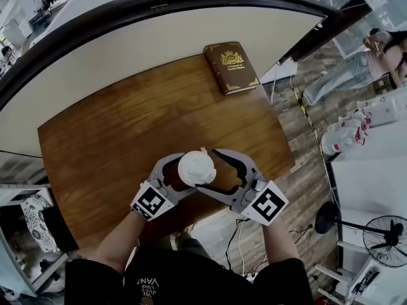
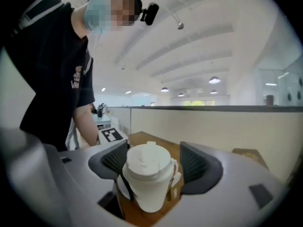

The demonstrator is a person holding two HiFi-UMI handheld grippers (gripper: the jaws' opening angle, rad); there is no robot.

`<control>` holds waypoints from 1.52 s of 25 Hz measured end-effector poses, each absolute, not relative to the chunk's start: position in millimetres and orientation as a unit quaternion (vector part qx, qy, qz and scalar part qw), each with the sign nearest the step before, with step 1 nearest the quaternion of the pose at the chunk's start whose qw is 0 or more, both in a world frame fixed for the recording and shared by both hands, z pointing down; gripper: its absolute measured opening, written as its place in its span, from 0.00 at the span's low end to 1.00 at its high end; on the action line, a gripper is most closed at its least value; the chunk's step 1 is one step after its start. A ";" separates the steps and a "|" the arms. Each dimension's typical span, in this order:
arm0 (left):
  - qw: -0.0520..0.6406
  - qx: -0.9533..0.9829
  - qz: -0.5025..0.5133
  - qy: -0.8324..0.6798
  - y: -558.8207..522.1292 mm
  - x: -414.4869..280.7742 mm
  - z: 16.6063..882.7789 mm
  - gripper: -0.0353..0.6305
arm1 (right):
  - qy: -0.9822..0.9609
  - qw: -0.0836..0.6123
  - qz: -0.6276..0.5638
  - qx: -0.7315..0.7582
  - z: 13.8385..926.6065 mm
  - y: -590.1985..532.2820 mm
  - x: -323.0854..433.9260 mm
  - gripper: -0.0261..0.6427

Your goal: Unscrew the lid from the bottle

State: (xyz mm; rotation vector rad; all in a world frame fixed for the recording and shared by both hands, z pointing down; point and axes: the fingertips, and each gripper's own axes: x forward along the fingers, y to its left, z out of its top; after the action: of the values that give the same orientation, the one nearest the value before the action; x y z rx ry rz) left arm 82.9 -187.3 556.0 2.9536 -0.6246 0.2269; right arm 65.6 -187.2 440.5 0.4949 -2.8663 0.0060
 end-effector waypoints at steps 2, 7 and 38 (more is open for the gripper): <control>0.060 0.972 0.076 -0.212 -187.4 82.8 557.0 0.62 | -0.971 0.082 0.017 0.223 438.9 -184.2 67.0 0.50; 0.063 0.968 0.080 -0.228 -186.7 83.4 558.9 0.62 | -0.931 0.073 0.029 0.356 453.8 -176.1 66.3 0.52; 0.070 0.969 0.085 -0.223 -185.6 82.5 569.4 0.61 | -0.990 0.110 0.042 0.078 455.5 -185.7 55.9 0.52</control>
State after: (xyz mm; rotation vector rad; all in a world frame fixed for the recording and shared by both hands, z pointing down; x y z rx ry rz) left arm 82.5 -185.6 569.4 2.9141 -0.6714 0.2546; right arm 55.9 -185.7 455.5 0.2278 -2.9102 0.1231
